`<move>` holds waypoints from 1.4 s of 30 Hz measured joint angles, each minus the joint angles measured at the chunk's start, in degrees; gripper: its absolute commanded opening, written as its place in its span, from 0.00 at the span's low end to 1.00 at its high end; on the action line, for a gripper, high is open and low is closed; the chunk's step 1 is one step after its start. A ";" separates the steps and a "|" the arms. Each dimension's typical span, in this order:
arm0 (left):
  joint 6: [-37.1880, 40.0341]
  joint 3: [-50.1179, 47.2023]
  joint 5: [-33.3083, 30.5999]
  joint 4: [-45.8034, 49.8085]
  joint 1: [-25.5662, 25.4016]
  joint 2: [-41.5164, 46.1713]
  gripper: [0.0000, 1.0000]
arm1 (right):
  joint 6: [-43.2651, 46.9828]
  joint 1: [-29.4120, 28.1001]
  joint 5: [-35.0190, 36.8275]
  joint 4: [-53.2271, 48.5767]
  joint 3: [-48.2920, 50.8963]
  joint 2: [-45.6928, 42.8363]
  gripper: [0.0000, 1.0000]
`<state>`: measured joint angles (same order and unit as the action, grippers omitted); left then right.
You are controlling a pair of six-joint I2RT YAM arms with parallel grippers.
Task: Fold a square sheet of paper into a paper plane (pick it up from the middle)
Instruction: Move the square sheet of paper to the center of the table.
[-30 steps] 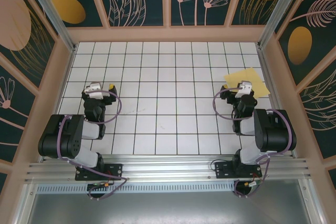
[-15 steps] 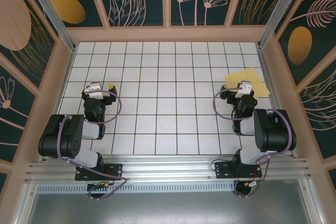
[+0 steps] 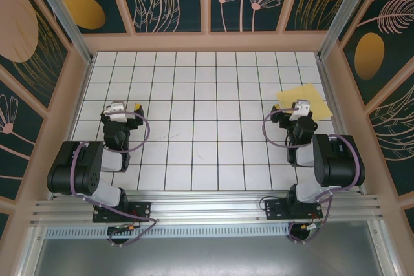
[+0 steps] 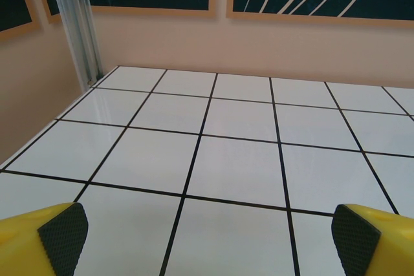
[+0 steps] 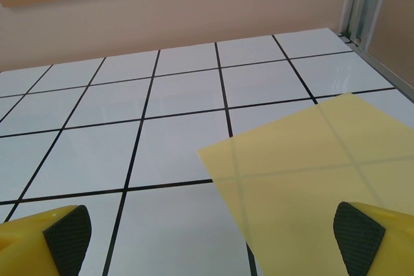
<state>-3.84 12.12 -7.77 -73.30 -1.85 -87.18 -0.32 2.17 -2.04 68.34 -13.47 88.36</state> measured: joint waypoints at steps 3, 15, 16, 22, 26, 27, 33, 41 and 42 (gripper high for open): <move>0.00 0.00 0.00 0.02 0.00 0.00 0.99 | 0.00 0.00 -0.02 0.00 0.00 0.00 0.99; 0.00 0.00 0.00 0.00 0.00 0.00 0.99 | -1.64 -0.35 0.52 -12.48 -4.70 -7.82 0.99; 0.00 0.00 0.00 0.02 0.00 0.00 0.99 | -2.43 -0.33 0.61 -14.16 -5.11 -9.29 0.99; 0.00 0.00 0.00 0.00 0.00 0.00 0.99 | -6.58 -0.22 0.66 -29.33 -10.25 -14.36 0.99; 0.00 0.00 -0.02 0.02 0.00 0.00 0.99 | -11.08 0.00 0.42 -39.04 -15.30 -14.25 0.99; 0.00 0.00 -0.13 0.00 -0.02 0.00 0.99 | -12.24 0.00 0.20 -40.41 -15.96 -14.16 0.99; -0.33 -2.97 -1.51 0.55 -0.02 5.44 0.99 | -18.40 0.66 -5.14 -46.29 -16.39 -13.18 0.99; -3.30 -1.99 -0.74 10.03 0.04 23.47 0.99 | -20.02 1.14 -11.61 -55.78 -22.49 -6.38 0.99; -4.04 -1.64 -0.52 11.67 0.04 24.90 0.99 | -20.02 1.25 -11.78 -56.50 -23.17 -5.88 0.99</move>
<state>-7.88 10.48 -8.29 -61.63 -1.80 -62.28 -20.34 3.42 -13.82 11.84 -36.64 82.48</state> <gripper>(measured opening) 0.986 0.988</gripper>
